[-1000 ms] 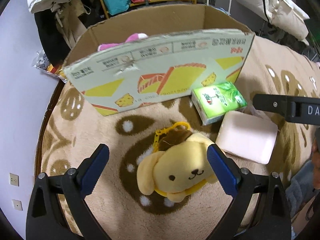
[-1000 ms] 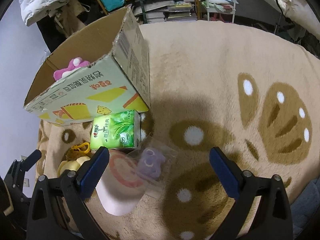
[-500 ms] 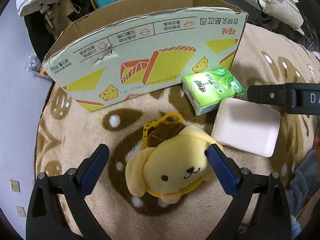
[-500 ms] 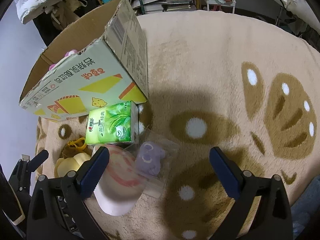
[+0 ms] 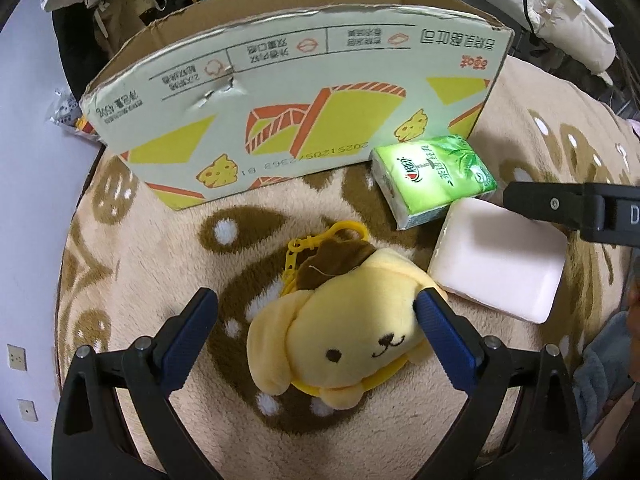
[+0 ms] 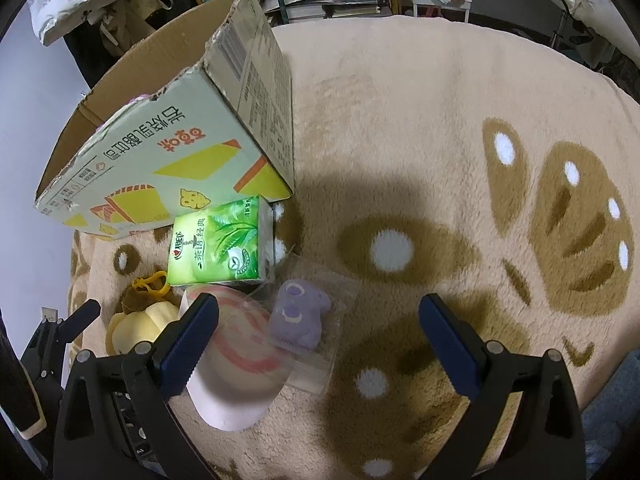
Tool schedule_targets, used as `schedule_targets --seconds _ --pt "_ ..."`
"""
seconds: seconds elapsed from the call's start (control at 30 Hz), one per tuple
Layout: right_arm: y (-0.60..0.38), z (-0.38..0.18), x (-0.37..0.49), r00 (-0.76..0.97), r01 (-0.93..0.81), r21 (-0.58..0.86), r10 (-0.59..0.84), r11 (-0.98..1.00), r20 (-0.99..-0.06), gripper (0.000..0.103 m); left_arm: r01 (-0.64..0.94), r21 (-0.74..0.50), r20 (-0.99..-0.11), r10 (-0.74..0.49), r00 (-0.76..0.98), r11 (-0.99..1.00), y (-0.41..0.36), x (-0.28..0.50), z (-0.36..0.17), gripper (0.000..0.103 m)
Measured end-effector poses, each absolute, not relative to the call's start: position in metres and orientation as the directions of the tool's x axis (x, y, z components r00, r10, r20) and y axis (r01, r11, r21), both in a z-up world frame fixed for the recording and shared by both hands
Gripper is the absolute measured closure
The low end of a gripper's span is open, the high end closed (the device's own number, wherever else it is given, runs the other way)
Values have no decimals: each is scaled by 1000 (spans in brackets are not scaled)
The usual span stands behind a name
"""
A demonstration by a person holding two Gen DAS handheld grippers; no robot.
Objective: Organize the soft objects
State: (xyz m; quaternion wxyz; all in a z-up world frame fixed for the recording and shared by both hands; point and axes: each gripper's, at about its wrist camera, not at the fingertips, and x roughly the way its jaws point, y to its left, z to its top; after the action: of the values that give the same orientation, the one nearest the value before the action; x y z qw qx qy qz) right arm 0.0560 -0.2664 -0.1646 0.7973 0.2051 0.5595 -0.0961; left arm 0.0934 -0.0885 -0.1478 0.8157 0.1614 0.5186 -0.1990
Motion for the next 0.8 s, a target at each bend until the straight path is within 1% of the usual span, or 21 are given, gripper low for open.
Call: schedule_targets --seconds 0.1,0.3,0.43,0.5,0.57,0.63,0.67,0.73,0.8 --pt "-266 -167 57 347 387 228 88 894 -934 0 487 50 -911 -160 380 872 -84 97 -151 3" --pt "-267 -170 58 342 398 254 114 882 -933 0 486 39 -913 -166 372 873 -83 98 -152 3" --pt "-273 -176 58 318 421 298 168 857 -933 0 507 25 -919 -179 350 862 -86 95 -154 3" --pt "-276 -180 58 311 433 331 205 839 -928 4 523 42 -921 -170 350 851 -92 90 -155 3" --pt "-278 -183 58 319 440 372 245 818 -915 11 541 65 -924 -155 351 839 -96 86 -159 3" --pt "-281 -184 58 325 440 382 252 813 -911 14 550 82 -926 -140 350 831 -100 83 -164 3" --pt "-280 -183 58 330 435 383 251 815 -910 20 551 88 -927 -134 351 830 -100 83 -166 3" --pt "-280 -182 60 337 424 389 257 818 -906 26 543 91 -928 -127 350 835 -101 82 -169 3" --pt "-280 -180 61 340 417 390 257 821 -905 29 530 75 -931 -131 340 845 -100 84 -172 4"
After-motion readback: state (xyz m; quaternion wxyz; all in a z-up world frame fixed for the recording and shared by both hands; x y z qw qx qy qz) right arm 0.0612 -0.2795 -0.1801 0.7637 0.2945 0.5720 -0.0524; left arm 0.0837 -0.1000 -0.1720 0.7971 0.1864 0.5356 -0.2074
